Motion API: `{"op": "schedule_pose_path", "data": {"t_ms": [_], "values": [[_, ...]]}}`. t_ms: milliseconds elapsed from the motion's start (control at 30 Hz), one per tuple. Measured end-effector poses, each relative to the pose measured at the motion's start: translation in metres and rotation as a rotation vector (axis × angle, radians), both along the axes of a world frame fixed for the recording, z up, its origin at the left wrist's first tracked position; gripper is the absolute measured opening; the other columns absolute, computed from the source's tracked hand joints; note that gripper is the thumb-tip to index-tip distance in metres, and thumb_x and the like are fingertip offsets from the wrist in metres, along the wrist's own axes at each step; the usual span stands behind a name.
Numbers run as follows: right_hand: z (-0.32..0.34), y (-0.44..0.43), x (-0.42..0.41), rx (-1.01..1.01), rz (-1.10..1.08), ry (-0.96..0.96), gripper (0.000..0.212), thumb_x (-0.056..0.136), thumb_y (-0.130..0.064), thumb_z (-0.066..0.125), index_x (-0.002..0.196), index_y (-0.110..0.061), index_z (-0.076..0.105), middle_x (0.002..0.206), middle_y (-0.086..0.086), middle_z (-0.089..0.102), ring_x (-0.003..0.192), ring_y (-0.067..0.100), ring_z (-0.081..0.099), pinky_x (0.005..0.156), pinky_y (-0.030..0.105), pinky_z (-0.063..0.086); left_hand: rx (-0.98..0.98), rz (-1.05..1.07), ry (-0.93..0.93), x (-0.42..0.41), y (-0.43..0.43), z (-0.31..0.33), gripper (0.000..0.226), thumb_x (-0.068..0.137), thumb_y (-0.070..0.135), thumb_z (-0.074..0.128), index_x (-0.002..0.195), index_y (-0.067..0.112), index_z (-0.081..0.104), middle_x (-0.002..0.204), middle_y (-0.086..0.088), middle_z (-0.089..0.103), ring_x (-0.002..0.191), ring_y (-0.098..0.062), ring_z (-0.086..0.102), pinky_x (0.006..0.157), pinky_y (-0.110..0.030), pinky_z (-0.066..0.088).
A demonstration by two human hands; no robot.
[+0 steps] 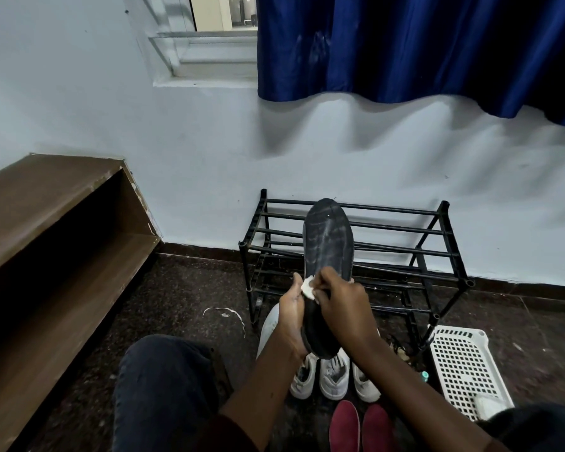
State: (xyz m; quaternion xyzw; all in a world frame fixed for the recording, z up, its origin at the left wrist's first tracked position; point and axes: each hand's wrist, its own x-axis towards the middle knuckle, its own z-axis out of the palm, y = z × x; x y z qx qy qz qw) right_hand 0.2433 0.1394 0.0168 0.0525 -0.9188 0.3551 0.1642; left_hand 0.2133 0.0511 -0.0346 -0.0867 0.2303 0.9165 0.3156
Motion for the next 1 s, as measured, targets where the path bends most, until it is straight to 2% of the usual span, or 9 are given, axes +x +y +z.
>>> {"op": "schedule_pose_path", "data": {"t_ms": [100,167,233,400,500,600,700,900,1000], "values": [[0.008,0.004,-0.018,-0.085,-0.05,-0.007,0.017,0.081,-0.002,0.063,0.083,-0.015,0.053,0.082,0.003,0.069,0.079,0.021,0.067,0.069,0.035,0.053,-0.022,-0.011,0.034,0.004,0.002,0.003,0.058,0.094,0.051,0.035,0.119,0.008,0.064,0.12,-0.016,0.062,0.111,-0.03,0.061,0.093,-0.039,0.051],[0.011,0.005,-0.021,-0.16,-0.058,-0.014,0.025,0.08,-0.001,0.064,0.079,-0.019,0.048,0.082,0.0,0.068,0.082,0.014,0.067,0.07,0.023,0.05,-0.019,-0.006,0.066,0.007,0.002,0.003,0.053,0.094,0.047,0.038,0.124,0.009,0.06,0.122,-0.014,0.06,0.115,-0.028,0.057,0.097,-0.037,0.048],[0.011,0.003,-0.014,-0.178,-0.032,-0.026,0.026,0.08,-0.001,0.066,0.078,-0.02,0.049,0.081,-0.003,0.068,0.081,0.008,0.066,0.068,0.016,0.049,0.009,0.021,0.073,0.007,0.0,0.006,0.052,0.094,0.045,0.038,0.124,0.007,0.059,0.119,-0.015,0.06,0.113,-0.028,0.057,0.096,-0.038,0.048],[0.0,-0.003,0.019,-0.073,0.079,-0.06,0.02,0.072,0.001,0.068,0.076,-0.014,0.055,0.072,-0.002,0.069,0.069,0.014,0.066,0.062,0.027,0.049,-0.053,0.04,0.06,-0.002,-0.006,0.001,0.078,0.09,0.063,0.031,0.111,-0.004,0.066,0.114,-0.023,0.063,0.104,-0.032,0.062,0.096,-0.04,0.048],[-0.003,0.001,0.03,-0.125,0.1,-0.133,0.024,0.072,0.0,0.071,0.073,-0.017,0.053,0.073,-0.003,0.069,0.071,0.006,0.066,0.063,0.02,0.049,-0.093,0.041,0.054,-0.004,-0.006,-0.003,0.081,0.088,0.064,0.029,0.105,-0.005,0.068,0.104,-0.024,0.066,0.089,-0.033,0.068,0.081,-0.04,0.056],[-0.001,0.004,0.026,-0.195,0.085,-0.152,0.035,0.074,0.0,0.072,0.071,-0.025,0.047,0.074,-0.006,0.069,0.075,-0.003,0.065,0.067,0.019,0.052,-0.094,0.049,0.016,-0.003,-0.005,-0.004,0.083,0.089,0.066,0.028,0.108,-0.004,0.067,0.112,-0.026,0.063,0.098,-0.035,0.065,0.088,-0.041,0.052],[0.005,0.004,0.01,-0.176,0.012,-0.08,0.029,0.078,-0.003,0.069,0.077,-0.021,0.047,0.076,-0.005,0.066,0.075,0.004,0.064,0.065,0.014,0.047,-0.051,0.026,0.026,0.002,0.001,0.004,0.078,0.089,0.062,0.028,0.106,-0.002,0.069,0.108,-0.023,0.065,0.097,-0.035,0.066,0.083,-0.043,0.056],[0.011,0.004,-0.016,-0.12,-0.077,-0.029,0.015,0.082,-0.003,0.064,0.085,-0.011,0.052,0.081,0.005,0.068,0.079,0.023,0.066,0.069,0.032,0.049,-0.002,0.041,0.058,0.01,0.004,0.007,0.068,0.093,0.058,0.028,0.112,0.006,0.069,0.11,-0.017,0.067,0.1,-0.031,0.066,0.08,-0.039,0.057],[0.008,0.0,-0.003,-0.05,-0.026,-0.032,0.013,0.081,-0.004,0.065,0.087,-0.01,0.054,0.082,0.006,0.07,0.08,0.026,0.067,0.068,0.04,0.053,-0.011,0.066,0.046,0.004,0.0,0.009,0.073,0.092,0.061,0.028,0.119,0.002,0.064,0.12,-0.021,0.061,0.111,-0.034,0.06,0.092,-0.043,0.052]]}}
